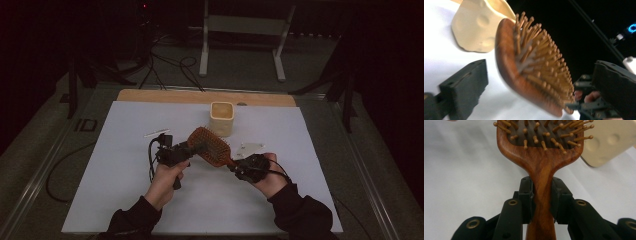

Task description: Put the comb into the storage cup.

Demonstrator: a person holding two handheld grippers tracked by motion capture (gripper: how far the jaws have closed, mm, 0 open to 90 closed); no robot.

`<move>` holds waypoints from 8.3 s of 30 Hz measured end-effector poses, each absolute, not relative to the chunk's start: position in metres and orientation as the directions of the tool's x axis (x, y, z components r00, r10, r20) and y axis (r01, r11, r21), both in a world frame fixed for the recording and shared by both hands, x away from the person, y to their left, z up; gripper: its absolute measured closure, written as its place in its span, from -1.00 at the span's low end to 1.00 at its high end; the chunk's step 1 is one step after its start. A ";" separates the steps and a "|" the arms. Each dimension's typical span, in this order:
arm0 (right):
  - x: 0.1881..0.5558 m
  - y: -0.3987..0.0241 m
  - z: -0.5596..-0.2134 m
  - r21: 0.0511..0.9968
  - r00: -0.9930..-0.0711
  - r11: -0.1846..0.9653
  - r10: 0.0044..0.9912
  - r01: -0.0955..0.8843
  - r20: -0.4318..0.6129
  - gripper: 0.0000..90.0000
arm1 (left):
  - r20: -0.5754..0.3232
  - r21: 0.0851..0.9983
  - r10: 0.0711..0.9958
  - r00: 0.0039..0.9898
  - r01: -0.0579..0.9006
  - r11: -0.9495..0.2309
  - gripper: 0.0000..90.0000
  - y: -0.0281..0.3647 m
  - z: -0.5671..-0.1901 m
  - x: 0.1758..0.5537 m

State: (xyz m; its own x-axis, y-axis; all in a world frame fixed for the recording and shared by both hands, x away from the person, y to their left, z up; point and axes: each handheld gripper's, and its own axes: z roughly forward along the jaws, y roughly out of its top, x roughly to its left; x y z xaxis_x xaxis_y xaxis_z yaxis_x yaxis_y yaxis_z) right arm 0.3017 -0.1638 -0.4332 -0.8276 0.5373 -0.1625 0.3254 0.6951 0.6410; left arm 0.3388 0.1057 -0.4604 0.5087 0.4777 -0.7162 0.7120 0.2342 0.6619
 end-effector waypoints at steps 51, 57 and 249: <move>0.301 -0.166 -0.432 0.717 -0.814 0.612 0.570 0.332 -0.109 0.61 | -0.633 0.753 0.513 0.580 0.614 0.236 0.24 0.091 -0.410 0.336; 0.303 -0.169 -0.431 0.725 -0.800 0.583 0.595 0.365 -0.076 -0.05 | -0.567 0.797 0.565 0.599 0.572 0.194 0.25 0.088 -0.402 0.337; 0.290 -0.229 -0.469 0.769 -0.708 0.447 0.706 0.457 0.011 -0.79 | -0.144 0.870 0.717 0.682 0.433 -0.237 -1.00 0.111 -0.368 0.442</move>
State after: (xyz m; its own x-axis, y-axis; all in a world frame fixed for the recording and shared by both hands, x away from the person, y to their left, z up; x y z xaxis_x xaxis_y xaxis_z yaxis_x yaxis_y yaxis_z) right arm 0.2903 -0.2289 -0.4690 -0.7083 0.7058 0.0110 0.4574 0.4470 0.7687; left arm 0.4416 0.1114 -0.3685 0.6822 0.7168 -0.1442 0.4328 -0.2369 0.8698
